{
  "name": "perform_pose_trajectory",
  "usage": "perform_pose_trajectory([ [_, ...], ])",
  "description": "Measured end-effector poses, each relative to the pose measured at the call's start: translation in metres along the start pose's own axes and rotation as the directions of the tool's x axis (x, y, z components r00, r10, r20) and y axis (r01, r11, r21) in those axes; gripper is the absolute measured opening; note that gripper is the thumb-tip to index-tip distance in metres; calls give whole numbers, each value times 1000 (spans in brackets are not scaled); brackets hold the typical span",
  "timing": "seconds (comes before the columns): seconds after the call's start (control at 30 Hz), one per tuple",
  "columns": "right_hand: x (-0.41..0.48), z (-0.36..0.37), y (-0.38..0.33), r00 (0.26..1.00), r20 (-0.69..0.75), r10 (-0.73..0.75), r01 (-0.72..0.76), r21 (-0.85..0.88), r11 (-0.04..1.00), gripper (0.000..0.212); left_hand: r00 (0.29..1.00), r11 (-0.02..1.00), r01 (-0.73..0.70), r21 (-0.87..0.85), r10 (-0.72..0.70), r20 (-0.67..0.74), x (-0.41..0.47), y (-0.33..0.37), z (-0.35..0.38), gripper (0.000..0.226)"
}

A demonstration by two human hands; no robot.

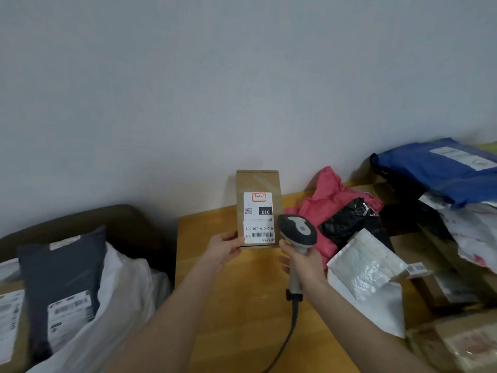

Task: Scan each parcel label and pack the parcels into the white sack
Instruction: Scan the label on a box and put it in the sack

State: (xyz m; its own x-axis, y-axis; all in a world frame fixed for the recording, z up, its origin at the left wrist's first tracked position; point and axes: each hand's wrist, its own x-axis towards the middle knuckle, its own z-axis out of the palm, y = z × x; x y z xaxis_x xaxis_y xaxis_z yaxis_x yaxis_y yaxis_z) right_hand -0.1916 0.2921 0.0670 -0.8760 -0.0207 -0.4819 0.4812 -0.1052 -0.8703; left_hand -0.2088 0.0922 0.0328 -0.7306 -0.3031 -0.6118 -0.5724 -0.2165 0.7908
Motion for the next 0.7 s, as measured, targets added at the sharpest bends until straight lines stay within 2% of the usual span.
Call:
perform_pose_trajectory([
  [0.1, -43, 12, 3, 998, 65, -9, 13, -71, 997, 13, 999, 998, -49, -28, 50, 18, -16, 7, -21, 57],
  [0.2, -79, 27, 9, 998, 64, -20, 28, -119, 993, 19, 994, 994, -103, -38, 104, 19, -29, 8, -40, 56],
  [0.43, -135, 57, 18, 996, 78, -31, 45, -186, 982, 15, 971, 971, -237, 7, 237, -32, -51, -1, -73, 39],
  [0.7, -164, 76, 22, 997, 77, -17, 34, -231, 972, 16, 953, 962, -271, 42, 274, -131, -64, -10, -94, 48],
])
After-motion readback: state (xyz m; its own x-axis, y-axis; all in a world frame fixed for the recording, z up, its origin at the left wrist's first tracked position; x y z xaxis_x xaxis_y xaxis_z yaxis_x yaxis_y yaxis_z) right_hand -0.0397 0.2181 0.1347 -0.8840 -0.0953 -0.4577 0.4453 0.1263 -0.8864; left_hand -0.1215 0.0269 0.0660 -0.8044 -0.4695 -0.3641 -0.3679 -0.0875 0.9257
